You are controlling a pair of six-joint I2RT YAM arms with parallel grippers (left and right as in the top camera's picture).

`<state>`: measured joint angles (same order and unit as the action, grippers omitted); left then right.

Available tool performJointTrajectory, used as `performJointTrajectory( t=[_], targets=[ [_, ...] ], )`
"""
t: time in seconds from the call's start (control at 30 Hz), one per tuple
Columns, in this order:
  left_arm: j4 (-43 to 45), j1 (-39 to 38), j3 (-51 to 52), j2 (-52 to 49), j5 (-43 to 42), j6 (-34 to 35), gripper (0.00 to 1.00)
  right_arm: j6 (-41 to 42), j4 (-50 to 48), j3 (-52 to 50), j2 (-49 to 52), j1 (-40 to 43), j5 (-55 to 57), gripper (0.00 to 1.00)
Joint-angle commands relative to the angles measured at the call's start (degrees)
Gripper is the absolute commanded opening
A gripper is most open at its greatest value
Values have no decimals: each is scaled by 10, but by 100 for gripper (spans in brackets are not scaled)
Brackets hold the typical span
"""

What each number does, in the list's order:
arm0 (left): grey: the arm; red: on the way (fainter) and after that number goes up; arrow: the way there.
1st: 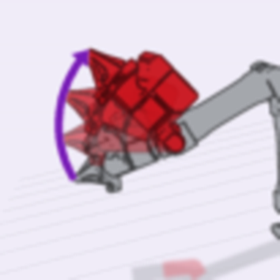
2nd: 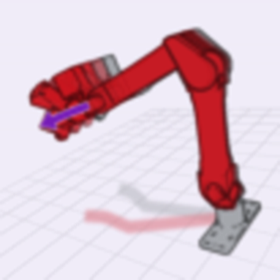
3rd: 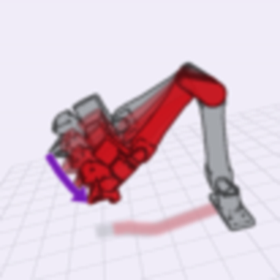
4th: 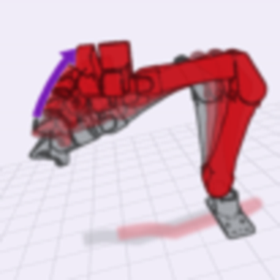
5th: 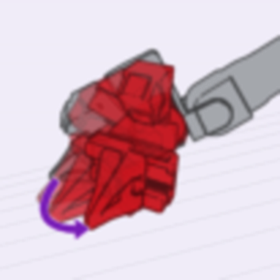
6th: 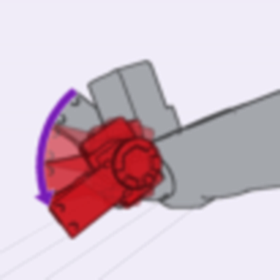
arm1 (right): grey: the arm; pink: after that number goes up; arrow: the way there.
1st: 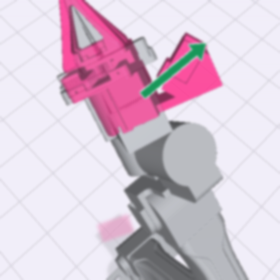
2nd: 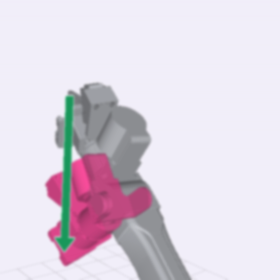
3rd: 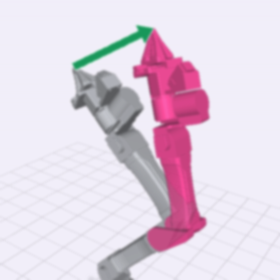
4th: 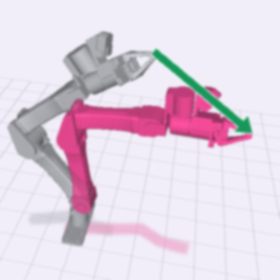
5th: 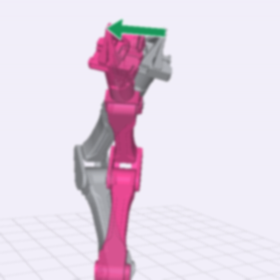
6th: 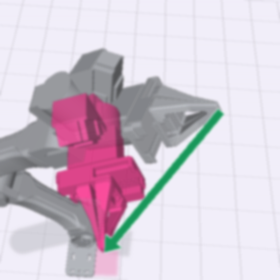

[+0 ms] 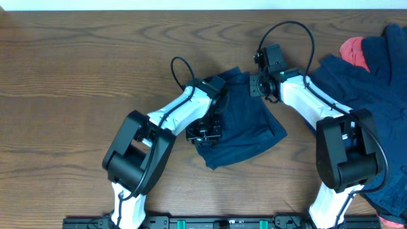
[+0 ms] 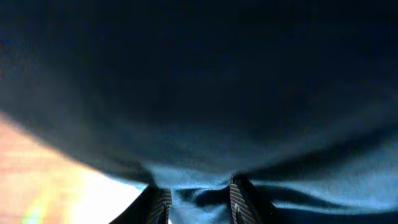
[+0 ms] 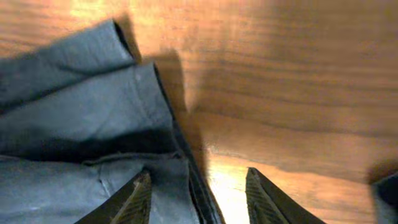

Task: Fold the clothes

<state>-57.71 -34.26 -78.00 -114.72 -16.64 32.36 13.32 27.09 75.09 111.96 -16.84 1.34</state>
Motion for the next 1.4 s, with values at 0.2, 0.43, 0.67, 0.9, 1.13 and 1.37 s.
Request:
performJointTrajectory(
  t=[0.2,0.43,0.67,0.9,1.13,1.37],
  targets=[
    [133,84,-11,173,139,-37,55,-11,148,51,-164,3,-94,45],
    [261,139,-10,135,143,-71,55,8,309,40,-183,-30,-138,40],
    [272,141,-10,53,123,-89,55,37,318,-45,-181,-81,-138,41],
    [251,141,-10,-12,122,-97,55,56,257,-141,-181,-102,-136,42],
    [130,141,-6,-33,122,-96,55,80,136,-252,-181,-89,-98,47],
    [-19,137,9,-33,47,-89,48,74,5,-291,-181,-55,13,48]
  ],
)
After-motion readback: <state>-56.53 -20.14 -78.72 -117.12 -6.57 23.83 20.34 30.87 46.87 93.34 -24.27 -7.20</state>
